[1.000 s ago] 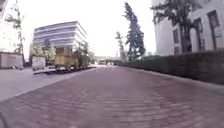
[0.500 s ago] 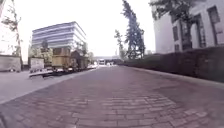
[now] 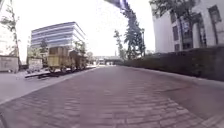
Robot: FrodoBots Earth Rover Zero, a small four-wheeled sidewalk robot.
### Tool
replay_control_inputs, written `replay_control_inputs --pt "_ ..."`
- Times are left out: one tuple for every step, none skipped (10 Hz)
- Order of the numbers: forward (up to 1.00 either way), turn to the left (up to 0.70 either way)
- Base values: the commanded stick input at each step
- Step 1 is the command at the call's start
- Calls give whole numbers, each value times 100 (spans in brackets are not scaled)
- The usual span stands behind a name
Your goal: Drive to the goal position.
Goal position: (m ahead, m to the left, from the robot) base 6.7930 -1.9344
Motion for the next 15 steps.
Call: replay_control_inputs --pt "70 0" --pt "70 0" --pt "70 0" --pt "70 0" --pt "70 0" --pt "70 0" --pt "70 0" --pt "70 0" --pt "70 0" --pt "70 0" --pt "70 0" --pt "70 0" --pt "70 0" --pt "70 0" --pt "70 0"
